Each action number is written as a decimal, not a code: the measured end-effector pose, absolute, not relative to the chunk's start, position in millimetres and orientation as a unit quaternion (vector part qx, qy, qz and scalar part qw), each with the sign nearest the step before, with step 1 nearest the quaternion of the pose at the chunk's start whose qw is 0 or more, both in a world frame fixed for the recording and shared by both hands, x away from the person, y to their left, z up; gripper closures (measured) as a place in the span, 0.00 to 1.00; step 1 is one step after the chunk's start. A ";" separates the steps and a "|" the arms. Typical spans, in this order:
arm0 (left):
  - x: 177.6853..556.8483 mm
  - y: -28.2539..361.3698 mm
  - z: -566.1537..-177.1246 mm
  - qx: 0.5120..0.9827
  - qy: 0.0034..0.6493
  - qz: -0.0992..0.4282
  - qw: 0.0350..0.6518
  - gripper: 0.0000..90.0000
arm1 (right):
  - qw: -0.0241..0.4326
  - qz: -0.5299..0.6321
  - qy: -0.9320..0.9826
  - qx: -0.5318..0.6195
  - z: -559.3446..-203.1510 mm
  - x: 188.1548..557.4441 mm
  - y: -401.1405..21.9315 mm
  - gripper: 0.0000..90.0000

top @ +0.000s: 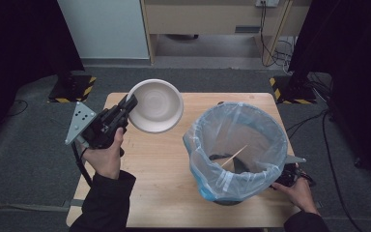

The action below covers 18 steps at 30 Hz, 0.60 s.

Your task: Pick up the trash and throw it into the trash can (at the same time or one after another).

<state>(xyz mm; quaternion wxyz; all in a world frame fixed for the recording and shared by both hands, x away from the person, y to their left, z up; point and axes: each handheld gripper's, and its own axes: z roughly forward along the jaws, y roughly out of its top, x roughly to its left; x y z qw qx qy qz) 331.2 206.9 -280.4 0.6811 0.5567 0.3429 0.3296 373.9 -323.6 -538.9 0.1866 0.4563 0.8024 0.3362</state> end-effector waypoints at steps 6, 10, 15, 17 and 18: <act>330.2 191.4 -268.6 0.557 0.326 0.324 0.692 0.92 | 0.187 0.337 0.802 0.457 -539.1 374.1 -323.3 0.02; 330.3 180.0 -262.7 0.558 0.314 0.319 0.699 0.92 | 0.187 0.337 0.802 0.457 -539.0 374.2 -323.2 0.02; 330.1 164.1 -256.5 0.559 0.300 0.312 0.707 0.92 | 0.187 0.337 0.802 0.457 -539.1 374.2 -323.2 0.02; 329.8 156.7 -255.6 0.560 0.295 0.308 0.710 0.92 | 0.187 0.337 0.802 0.457 -539.1 374.3 -323.2 0.02; 330.1 151.9 -255.4 0.561 0.292 0.305 0.712 0.92 | 0.187 0.337 0.802 0.457 -539.1 374.2 -323.2 0.02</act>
